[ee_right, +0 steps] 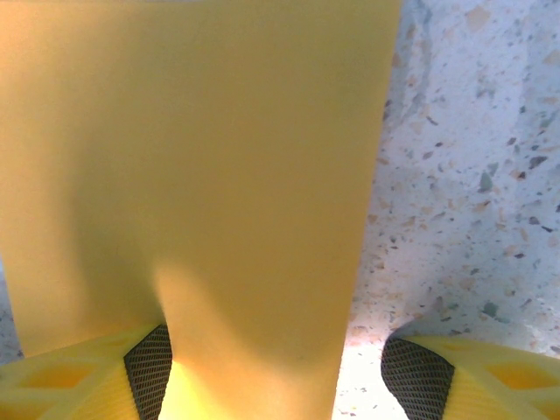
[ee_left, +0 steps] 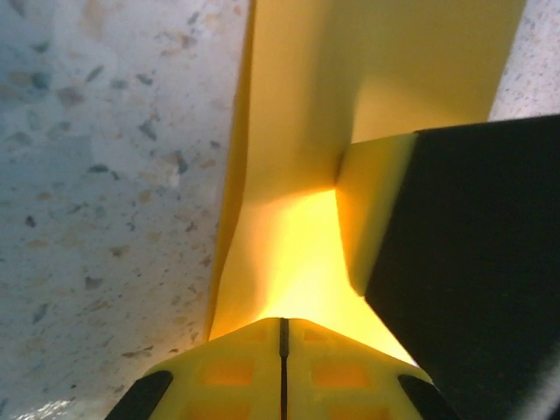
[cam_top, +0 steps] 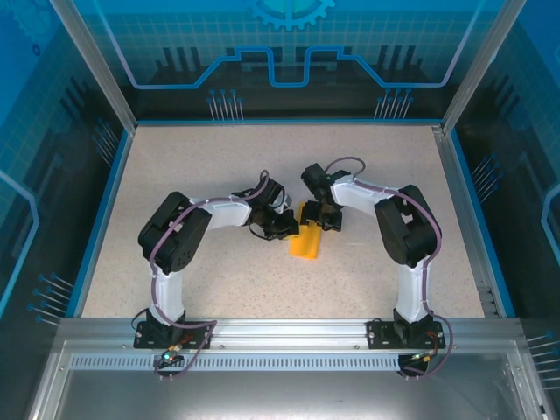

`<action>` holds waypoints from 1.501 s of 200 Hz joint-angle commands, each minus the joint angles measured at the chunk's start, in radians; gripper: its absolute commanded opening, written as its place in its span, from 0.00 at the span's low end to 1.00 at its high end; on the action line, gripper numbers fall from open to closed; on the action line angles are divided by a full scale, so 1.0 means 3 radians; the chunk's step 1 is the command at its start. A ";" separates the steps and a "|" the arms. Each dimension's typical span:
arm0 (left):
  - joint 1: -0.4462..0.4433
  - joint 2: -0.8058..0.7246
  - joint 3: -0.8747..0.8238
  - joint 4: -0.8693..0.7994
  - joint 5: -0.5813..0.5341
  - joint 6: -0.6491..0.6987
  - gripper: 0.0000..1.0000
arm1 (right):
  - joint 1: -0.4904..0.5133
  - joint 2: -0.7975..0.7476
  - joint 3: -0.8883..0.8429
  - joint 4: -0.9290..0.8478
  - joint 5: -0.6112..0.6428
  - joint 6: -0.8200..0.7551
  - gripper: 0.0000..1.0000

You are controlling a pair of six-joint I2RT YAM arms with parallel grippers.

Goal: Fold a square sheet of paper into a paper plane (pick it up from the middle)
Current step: Hold the square sheet of paper at the center of the table, then first fold in half a square sheet of paper at the center of the table.

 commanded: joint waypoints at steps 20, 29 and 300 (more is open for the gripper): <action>-0.0067 0.0070 0.0146 -0.0330 -0.0208 0.0130 0.06 | -0.0080 0.0656 -0.0375 0.0256 -0.0087 0.0033 0.73; -0.0074 0.0080 0.0150 -0.0364 -0.0230 0.0139 0.06 | -0.0080 0.0656 -0.0379 0.0256 -0.0087 0.0036 0.73; -0.0111 0.0254 0.0090 -0.0739 -0.0503 0.0214 0.03 | -0.0049 -0.0862 -0.0901 0.1157 -0.1207 -0.0301 0.17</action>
